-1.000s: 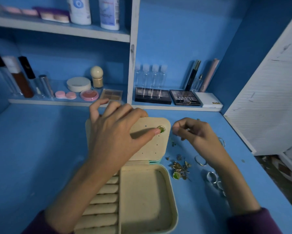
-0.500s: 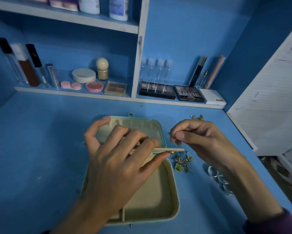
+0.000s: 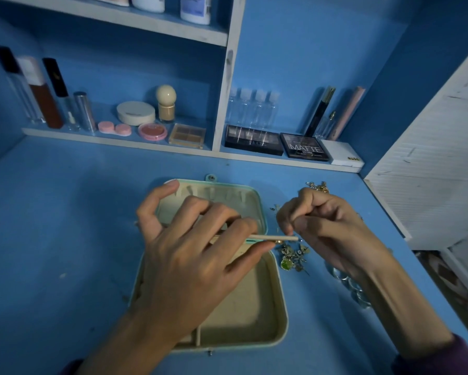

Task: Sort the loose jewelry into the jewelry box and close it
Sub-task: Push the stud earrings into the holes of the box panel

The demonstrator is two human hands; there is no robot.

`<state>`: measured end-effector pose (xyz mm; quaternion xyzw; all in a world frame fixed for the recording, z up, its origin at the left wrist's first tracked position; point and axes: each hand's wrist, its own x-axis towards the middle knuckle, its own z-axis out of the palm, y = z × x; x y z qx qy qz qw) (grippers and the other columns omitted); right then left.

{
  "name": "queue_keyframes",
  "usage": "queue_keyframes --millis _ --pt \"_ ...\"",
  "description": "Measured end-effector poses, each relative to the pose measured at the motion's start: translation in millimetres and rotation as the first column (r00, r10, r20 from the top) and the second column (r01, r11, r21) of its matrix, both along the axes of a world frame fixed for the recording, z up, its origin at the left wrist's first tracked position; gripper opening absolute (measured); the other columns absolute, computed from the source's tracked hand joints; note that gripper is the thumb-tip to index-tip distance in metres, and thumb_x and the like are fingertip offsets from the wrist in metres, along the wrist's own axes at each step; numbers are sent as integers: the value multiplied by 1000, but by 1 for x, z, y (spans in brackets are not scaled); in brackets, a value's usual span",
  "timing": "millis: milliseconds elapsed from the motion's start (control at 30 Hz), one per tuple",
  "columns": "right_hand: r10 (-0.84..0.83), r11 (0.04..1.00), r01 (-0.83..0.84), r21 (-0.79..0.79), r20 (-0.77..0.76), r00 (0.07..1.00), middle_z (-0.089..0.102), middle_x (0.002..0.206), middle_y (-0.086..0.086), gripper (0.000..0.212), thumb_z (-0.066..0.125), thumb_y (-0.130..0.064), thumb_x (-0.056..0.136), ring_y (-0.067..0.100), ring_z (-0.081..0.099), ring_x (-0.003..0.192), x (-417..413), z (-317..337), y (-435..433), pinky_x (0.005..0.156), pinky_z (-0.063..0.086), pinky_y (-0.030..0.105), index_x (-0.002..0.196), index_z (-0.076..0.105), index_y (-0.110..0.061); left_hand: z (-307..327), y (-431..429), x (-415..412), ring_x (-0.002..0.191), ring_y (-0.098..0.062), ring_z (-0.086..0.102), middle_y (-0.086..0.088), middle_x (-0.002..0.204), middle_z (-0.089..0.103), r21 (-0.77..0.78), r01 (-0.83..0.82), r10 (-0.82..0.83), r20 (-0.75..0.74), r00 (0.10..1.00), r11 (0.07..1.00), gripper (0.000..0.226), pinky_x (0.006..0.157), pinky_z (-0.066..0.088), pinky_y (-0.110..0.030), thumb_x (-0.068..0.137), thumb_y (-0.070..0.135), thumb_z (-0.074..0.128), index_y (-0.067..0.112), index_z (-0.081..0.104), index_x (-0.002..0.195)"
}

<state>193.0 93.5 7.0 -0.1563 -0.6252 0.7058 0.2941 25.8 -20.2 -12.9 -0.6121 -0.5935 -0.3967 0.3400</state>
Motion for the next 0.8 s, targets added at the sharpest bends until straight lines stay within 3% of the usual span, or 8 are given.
queue_keyframes --millis 400,800 --pt "-37 996 37 -85 -1 999 71 68 4 36 85 -20 57 13 64 68 -5 4 -5 72 49 21 91 71 -22 1 -1 0 78 -14 52 9 73 63 -11 5 -5 13 1000 1000 30 103 23 -41 85 50 67 23 69 73" --pt "-63 988 62 -144 -5 998 68 64 7 32 78 -6 57 18 67 65 -10 5 -12 67 51 23 87 72 -14 0 0 0 80 -13 51 9 72 63 -3 11 -11 25 1000 1000 29 104 22 -41 85 49 68 23 68 72"
